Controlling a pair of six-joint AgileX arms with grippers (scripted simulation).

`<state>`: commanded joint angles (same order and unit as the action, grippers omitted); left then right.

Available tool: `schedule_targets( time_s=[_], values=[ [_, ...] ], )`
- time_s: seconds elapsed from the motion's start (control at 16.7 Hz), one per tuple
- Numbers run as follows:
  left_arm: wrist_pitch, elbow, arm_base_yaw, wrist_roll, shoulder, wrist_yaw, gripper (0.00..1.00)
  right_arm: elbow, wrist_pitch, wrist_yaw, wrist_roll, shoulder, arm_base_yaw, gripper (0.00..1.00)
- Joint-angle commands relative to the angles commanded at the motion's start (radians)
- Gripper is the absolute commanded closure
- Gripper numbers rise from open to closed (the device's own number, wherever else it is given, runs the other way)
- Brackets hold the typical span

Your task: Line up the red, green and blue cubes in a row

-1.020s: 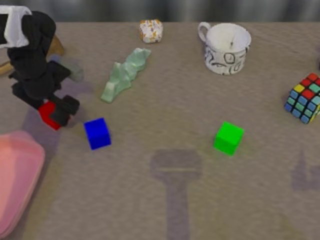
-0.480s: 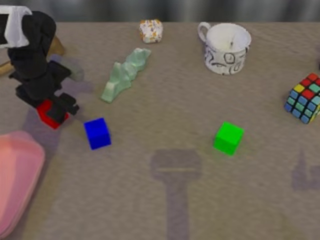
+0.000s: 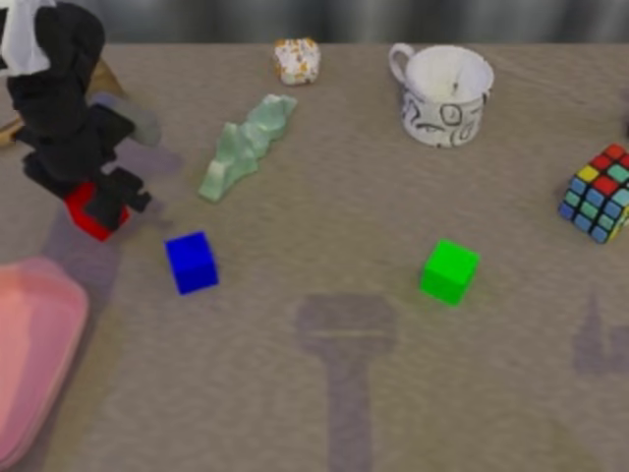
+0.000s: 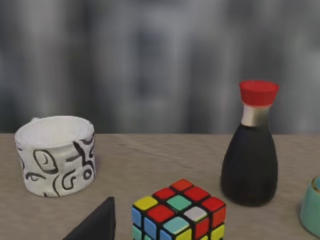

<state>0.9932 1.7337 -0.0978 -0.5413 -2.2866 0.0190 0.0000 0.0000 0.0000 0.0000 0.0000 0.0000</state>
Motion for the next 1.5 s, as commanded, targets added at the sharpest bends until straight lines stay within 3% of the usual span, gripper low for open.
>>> schedule_targets(
  time_s=[0.3, 0.6, 0.78, 1.02, 1.5],
  values=[
    [0.155, 0.097, 0.013, 0.002, 0.054, -0.002, 1.00, 0.000, 0.000, 0.000, 0.000, 0.000, 0.000, 0.00],
    [0.157, 0.098, 0.006, 0.003, 0.053, -0.003, 1.00, 0.000, 0.000, 0.000, 0.000, 0.000, 0.000, 0.00],
    [0.153, 0.076, -0.035, 0.065, 0.072, -0.005, 1.00, 0.000, 0.000, 0.000, 0.000, 0.000, 0.000, 0.00],
    [0.138, -0.013, -0.154, 0.293, 0.140, -0.011, 1.00, 0.000, 0.000, 0.000, 0.000, 0.000, 0.000, 0.00],
    [0.094, -0.306, -0.480, 1.016, 0.352, -0.026, 1.00, 0.000, 0.000, 0.000, 0.000, 0.000, 0.000, 0.00]
  ],
)
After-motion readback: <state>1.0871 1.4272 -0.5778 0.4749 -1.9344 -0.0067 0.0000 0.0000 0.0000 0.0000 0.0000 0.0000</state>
